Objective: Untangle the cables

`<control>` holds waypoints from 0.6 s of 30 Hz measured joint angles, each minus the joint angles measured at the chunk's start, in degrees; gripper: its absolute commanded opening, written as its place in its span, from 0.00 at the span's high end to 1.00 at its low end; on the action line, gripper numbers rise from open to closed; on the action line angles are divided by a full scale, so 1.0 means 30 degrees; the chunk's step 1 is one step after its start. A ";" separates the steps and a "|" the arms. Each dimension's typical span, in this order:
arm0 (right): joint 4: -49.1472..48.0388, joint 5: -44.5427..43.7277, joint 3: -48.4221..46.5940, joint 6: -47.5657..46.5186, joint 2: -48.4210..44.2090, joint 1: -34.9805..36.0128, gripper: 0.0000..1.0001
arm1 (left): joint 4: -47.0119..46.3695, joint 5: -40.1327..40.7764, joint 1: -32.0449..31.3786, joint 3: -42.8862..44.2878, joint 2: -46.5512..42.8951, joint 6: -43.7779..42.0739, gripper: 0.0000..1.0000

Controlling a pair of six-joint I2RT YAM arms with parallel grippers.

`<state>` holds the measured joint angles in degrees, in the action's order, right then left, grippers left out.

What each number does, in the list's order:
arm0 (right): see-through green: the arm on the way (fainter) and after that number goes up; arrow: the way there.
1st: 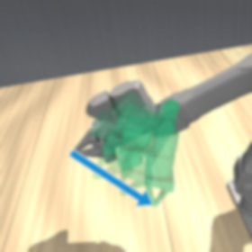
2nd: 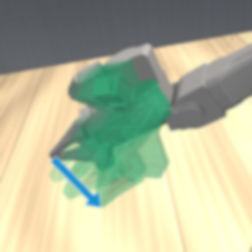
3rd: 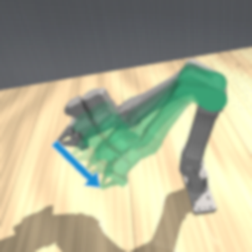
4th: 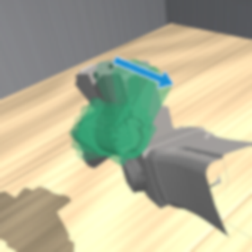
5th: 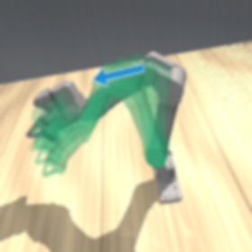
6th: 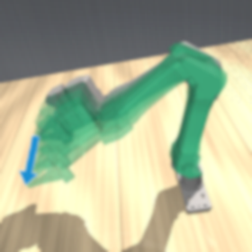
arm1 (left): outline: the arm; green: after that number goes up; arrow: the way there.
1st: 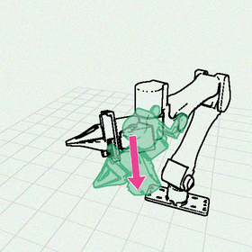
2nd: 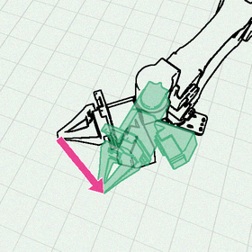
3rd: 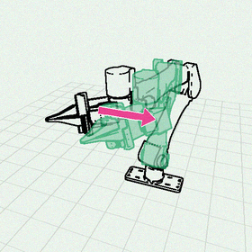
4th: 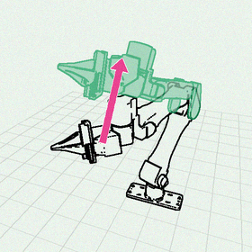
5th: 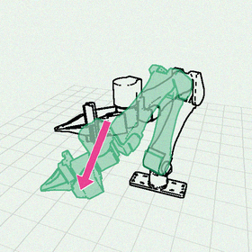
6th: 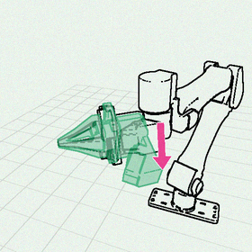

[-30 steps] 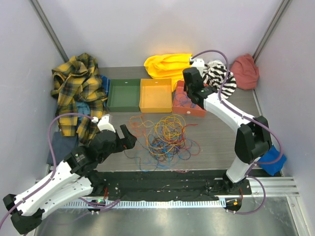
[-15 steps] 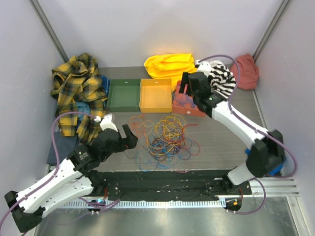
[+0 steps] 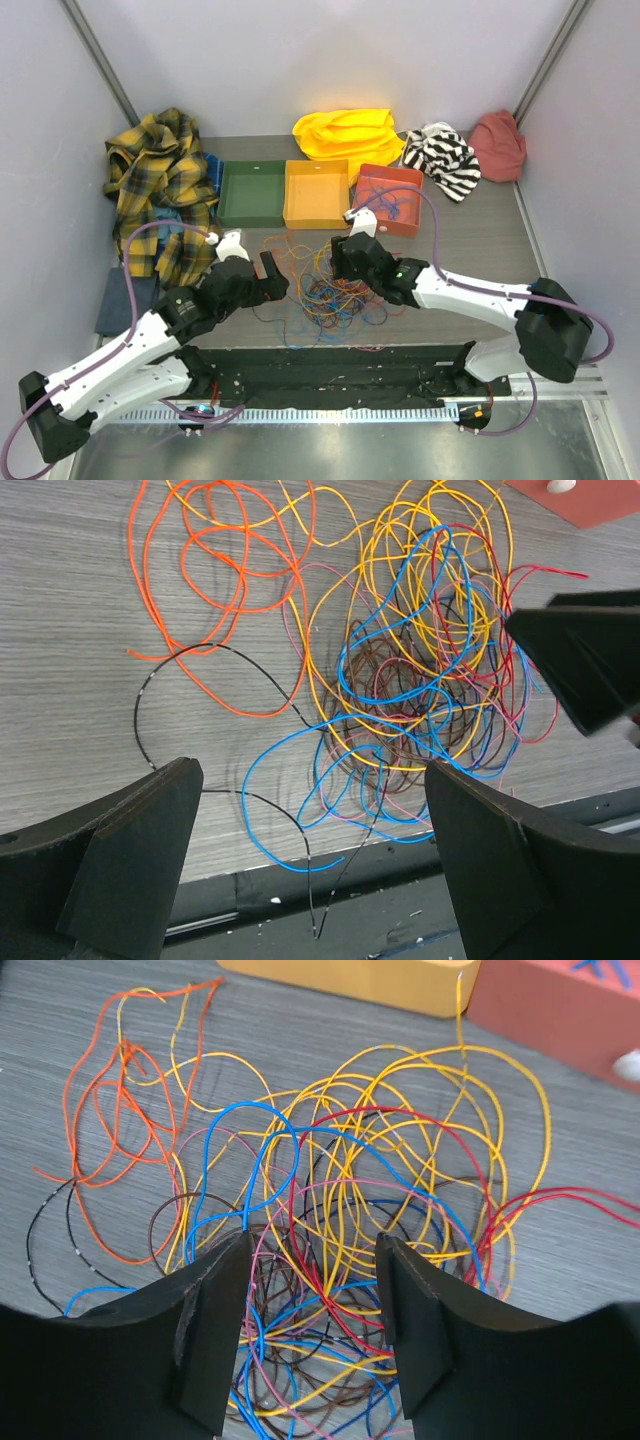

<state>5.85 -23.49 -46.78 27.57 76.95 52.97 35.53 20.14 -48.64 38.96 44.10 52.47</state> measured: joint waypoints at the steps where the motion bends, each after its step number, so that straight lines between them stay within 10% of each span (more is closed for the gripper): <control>1: -0.0124 0.0066 0.0029 0.0124 0.0284 0.0000 0.41 | -0.0036 -0.0066 0.0000 0.0000 0.0015 0.0044 0.01; 10: -0.2404 0.0984 0.0015 0.0962 0.2441 -0.0036 0.43 | -0.0022 -0.0219 0.0000 -0.0007 -0.0583 0.0423 0.01; 18: -0.3024 0.1370 -0.0794 0.1144 0.4058 -0.0036 0.72 | -0.0007 -0.0219 0.0000 -0.0291 -0.0940 0.0452 0.01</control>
<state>-3.22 -19.38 -49.17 31.00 89.12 52.86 35.51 19.49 -48.64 38.09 41.28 53.82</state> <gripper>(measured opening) 0.380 0.989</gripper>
